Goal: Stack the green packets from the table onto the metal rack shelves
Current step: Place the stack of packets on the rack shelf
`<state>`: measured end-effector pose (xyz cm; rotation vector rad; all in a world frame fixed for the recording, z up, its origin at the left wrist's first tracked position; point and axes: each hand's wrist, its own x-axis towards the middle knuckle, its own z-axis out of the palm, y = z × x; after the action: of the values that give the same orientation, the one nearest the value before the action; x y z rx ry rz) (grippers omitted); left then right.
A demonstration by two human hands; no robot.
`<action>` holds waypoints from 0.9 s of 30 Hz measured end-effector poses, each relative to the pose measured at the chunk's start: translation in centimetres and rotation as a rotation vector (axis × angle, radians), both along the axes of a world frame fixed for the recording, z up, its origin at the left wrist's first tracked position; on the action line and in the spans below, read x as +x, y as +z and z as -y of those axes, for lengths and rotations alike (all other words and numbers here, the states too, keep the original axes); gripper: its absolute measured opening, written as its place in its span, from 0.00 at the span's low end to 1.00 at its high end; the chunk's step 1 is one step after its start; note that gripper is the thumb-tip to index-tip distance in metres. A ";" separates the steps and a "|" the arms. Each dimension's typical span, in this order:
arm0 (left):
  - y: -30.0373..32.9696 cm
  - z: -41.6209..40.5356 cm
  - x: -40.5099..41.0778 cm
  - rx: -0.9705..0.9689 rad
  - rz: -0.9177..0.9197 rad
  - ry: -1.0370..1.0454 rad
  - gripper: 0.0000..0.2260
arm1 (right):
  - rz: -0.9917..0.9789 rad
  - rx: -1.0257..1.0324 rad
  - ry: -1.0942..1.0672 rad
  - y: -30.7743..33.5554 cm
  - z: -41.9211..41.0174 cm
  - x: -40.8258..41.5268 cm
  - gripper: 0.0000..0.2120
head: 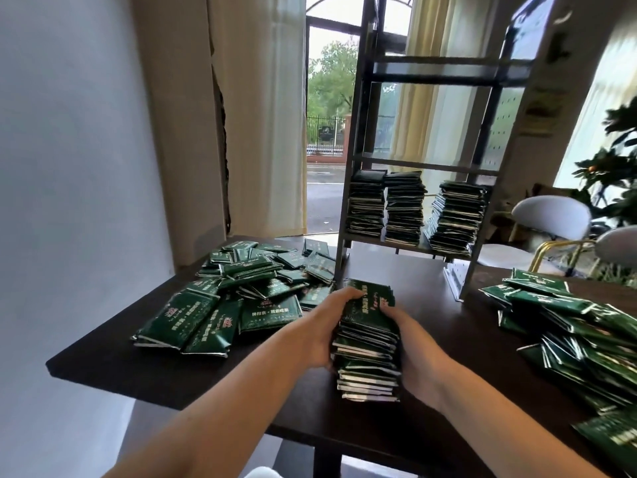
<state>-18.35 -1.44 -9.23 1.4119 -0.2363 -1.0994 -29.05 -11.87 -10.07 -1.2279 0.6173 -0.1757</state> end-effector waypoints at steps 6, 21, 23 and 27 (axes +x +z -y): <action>-0.5 -0.1 -0.5 -0.075 -0.091 0.039 0.18 | 0.063 0.048 -0.005 0.1 -0.5 -0.8 0.21; 0.9 1.3 -1.1 -0.225 -0.072 0.075 0.19 | 0.178 0.089 -0.037 3.0 0.6 -1.7 0.20; 3.0 1.7 -0.6 -0.242 0.003 0.069 0.23 | 0.200 0.060 -0.027 4.8 1.1 -1.3 0.21; 8.6 2.5 0.5 -0.308 0.133 0.060 0.23 | 0.256 0.007 -0.049 9.8 2.0 -0.2 0.21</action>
<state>-17.89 -3.92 -0.62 1.2083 -0.4377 -0.8786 -29.22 -13.91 -0.23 -1.1610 0.4249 -0.3656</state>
